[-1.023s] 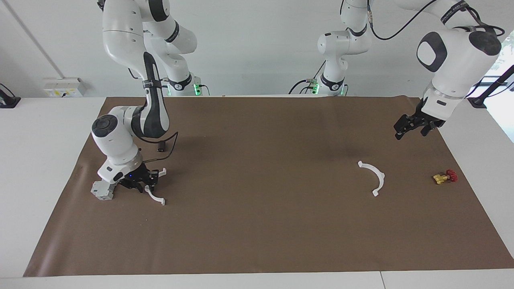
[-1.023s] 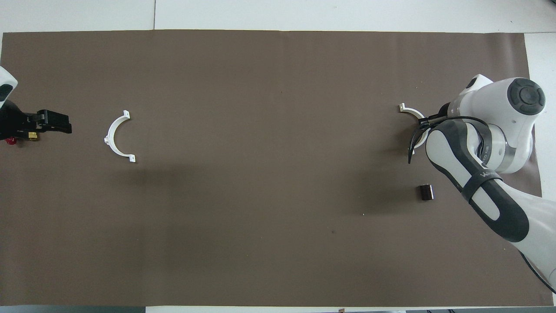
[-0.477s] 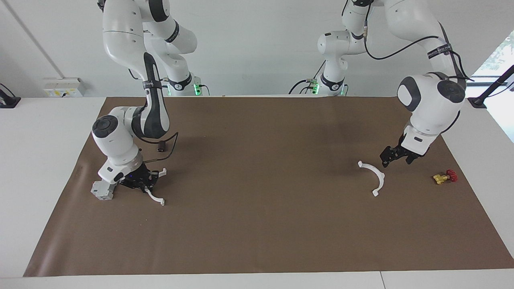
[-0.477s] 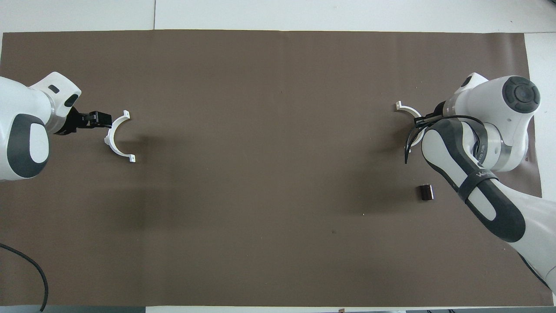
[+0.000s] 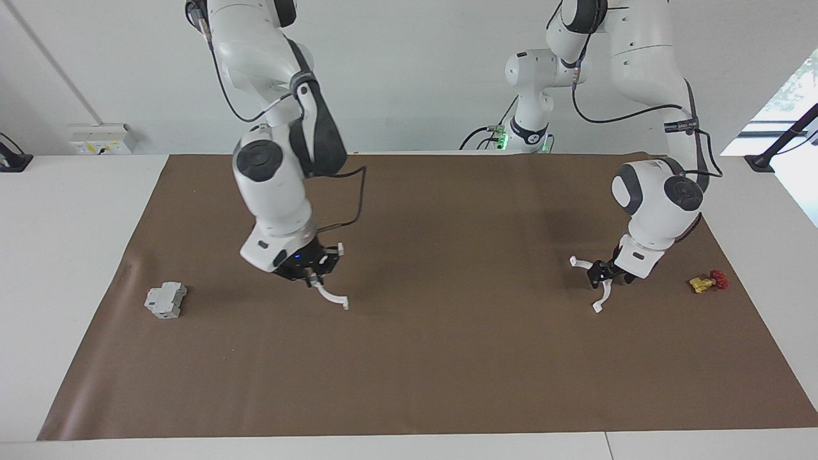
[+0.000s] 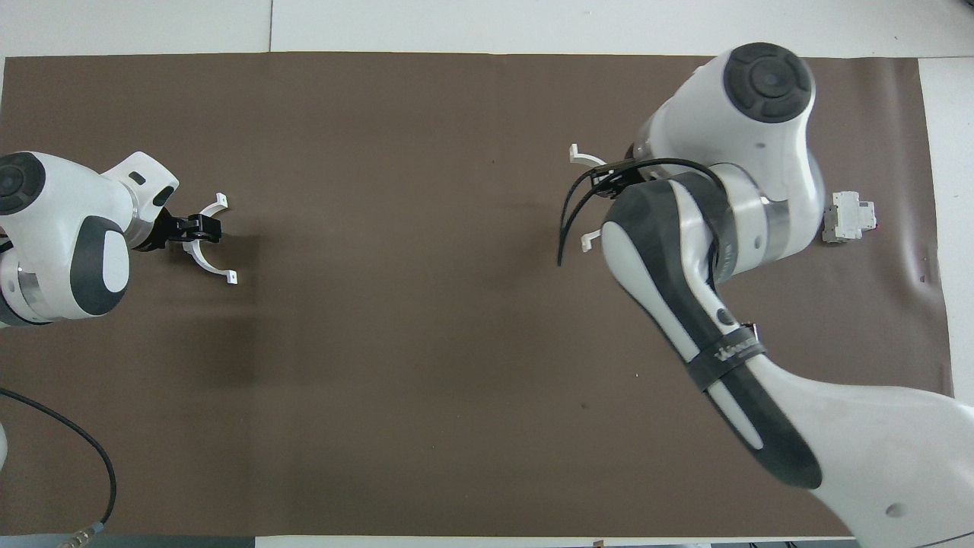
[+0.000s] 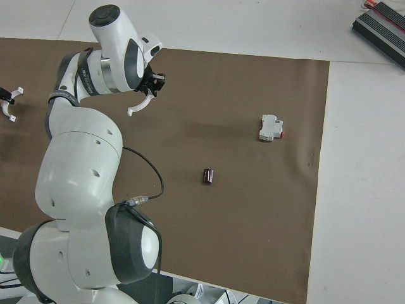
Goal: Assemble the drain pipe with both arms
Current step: 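Carry the clamp half toward the center with the right gripper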
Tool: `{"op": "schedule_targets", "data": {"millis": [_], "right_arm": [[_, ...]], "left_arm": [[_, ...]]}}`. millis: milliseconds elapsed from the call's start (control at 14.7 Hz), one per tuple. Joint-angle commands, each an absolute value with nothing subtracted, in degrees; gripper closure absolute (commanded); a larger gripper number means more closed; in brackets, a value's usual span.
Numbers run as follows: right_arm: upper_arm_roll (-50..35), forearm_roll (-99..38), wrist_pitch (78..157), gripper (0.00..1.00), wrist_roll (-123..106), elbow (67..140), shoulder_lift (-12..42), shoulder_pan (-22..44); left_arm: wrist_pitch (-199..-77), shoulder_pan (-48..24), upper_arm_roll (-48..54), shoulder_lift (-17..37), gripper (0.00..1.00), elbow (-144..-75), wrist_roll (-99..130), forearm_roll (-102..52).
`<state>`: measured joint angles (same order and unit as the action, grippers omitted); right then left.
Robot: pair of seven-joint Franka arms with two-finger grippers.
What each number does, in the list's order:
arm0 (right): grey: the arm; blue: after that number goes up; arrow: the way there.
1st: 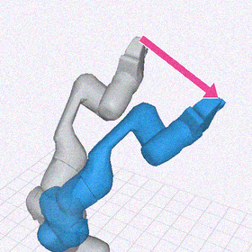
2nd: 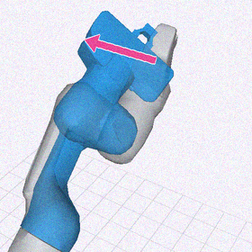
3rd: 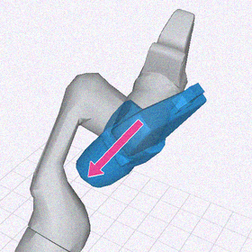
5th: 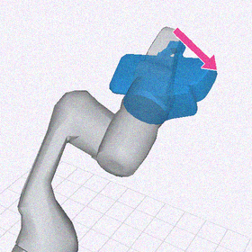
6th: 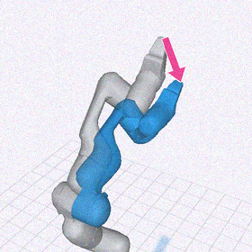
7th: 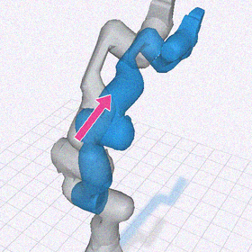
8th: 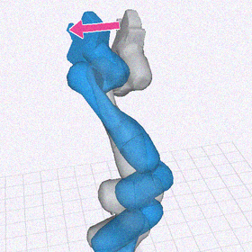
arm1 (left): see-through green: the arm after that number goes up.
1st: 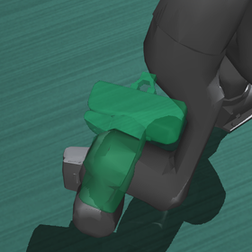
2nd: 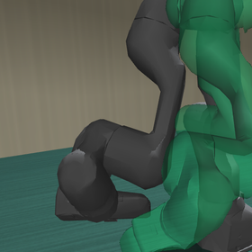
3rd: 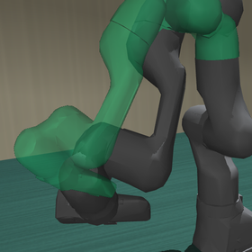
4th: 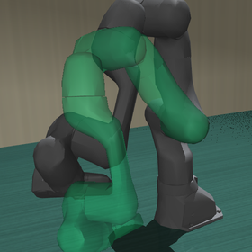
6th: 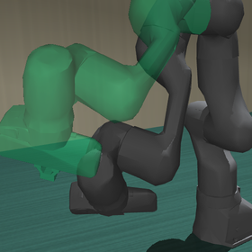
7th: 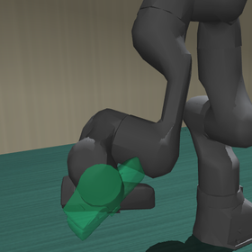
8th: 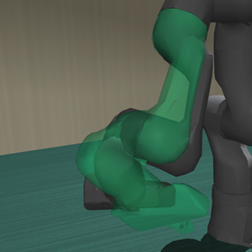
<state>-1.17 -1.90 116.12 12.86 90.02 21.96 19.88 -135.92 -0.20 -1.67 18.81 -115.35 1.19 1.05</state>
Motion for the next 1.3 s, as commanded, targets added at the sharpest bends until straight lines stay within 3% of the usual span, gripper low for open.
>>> {"op": "schedule_targets", "data": {"millis": [0, 68, 136, 205, 273, 614, 1227], "right_arm": [[-1.0, -2.1, 118.5, 1.00, 21.8, 88.1, 26.2, 25.7], [-0.9, -2.0, 122.2, 1.00, 25.4, 88.2, 27.2, 29.5], [-0.9, -1.8, 124.5, 1.00, 27.1, 89.1, 28.0, 31.4], [-0.9, -1.7, 125.9, 1.00, 27.5, 89.7, 28.7, 32.5], [-0.9, -1.7, 126.8, 1.00, 27.5, 90.3, 29.1, 32.7], [-0.9, -1.4, 133.0, 1.00, 27.1, 93.4, 30.4, 32.6], [-0.9, -0.2, 136.1, 1.00, 26.5, 92.7, 33.5, 34.4]], "left_arm": [[-136.9, -0.7, -2.1, 16.9, 0.08, -117.5, 1.8, 0.4], [-136.8, -0.8, -2.1, 16.8, 0.11, -117.5, 2.7, 0.4], [-136.8, -0.8, -2.1, 16.6, 0.36, -117.5, 3.9, 0.4], [-136.8, -0.8, -2.1, 16.6, 0.77, -117.5, 5.0, 0.4], [-136.8, -0.8, -2.1, 16.6, 1.00, -117.5, 6.8, 0.4], [-136.7, -0.8, -2.0, 16.0, 1.00, -117.4, 8.3, 0.4], [-134.2, -2.9, -2.0, 14.2, 1.00, -114.5, 8.3, 0.8]]}}
